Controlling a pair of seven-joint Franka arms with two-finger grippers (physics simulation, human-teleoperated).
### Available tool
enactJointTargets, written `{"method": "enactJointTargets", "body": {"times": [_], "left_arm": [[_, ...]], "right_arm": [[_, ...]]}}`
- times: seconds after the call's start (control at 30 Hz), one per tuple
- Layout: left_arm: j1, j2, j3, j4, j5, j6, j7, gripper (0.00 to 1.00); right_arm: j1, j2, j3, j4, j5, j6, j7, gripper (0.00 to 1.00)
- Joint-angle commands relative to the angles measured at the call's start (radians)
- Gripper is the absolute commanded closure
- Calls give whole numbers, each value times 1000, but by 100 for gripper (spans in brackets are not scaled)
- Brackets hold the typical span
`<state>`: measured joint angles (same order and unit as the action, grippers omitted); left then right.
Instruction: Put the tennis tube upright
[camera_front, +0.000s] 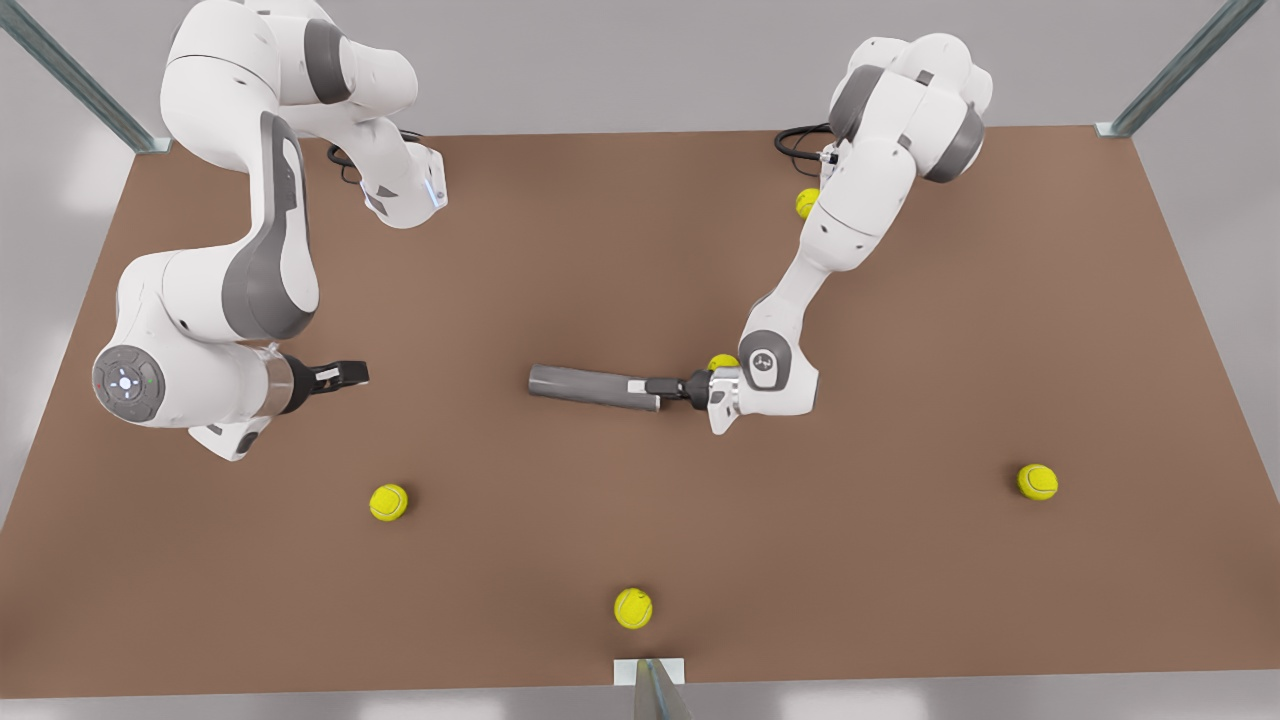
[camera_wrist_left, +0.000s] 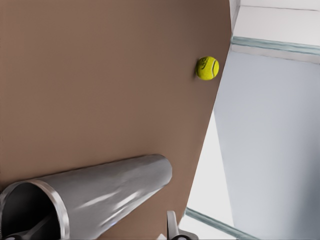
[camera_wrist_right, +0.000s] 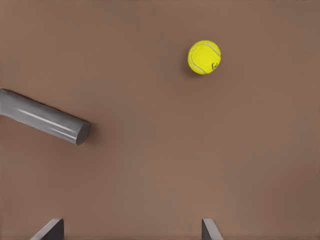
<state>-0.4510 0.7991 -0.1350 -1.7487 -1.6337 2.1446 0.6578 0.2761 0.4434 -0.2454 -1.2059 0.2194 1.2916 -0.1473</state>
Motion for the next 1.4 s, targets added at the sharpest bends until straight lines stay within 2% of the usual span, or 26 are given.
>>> {"method": "enactJointTargets", "body": {"times": [0.0, 0.1, 0.17, 0.2, 0.27, 0.3, 0.33, 1.03, 1.17, 1.27, 1.37], "left_arm": [[0, 0, 0, 0, -2, 0, 0, 0], [2, 5, -9, 0, -2, 1, 2, 0], [0, 6, -11, 0, -2, 0, 2, 3], [2, 6, -11, 0, -2, 0, 2, 12], [0, 6, -11, 0, -2, 0, 2, 33], [2, 8, -11, 0, 0, 0, 2, 41], [0, 8, -11, 0, 0, 0, 3, 44], [-38, 18, -9, 29, -3, 0, -6, 44], [-38, 18, -9, 29, 3, 0, -7, 50], [-38, 18, -9, 31, 2, 0, -10, 60], [-38, 18, -9, 40, 3, 1, -12, 63]], "right_arm": [[0, 0, 0, 0, 0, 0, 0, 0], [2, 0, 0, 0, 2, 0, 0, 0], [11, -2, 0, 11, -114, 21, 0, 0], [8, -3, 0, 11, -127, 64, -5, 0], [-46, -12, -3, 12, -92, 63, -230, 0], [-99, -14, -3, 14, -52, 64, -250, 0], [-133, -15, -2, 20, -29, 69, -274, 0], [-147, -11, -2, 45, -23, 67, -337, 0], [-153, -14, -2, 46, -26, 67, -337, 0], [-150, -14, 0, 46, -25, 67, -337, 0], [-149, -15, 0, 46, 5, 67, -365, 0]]}}
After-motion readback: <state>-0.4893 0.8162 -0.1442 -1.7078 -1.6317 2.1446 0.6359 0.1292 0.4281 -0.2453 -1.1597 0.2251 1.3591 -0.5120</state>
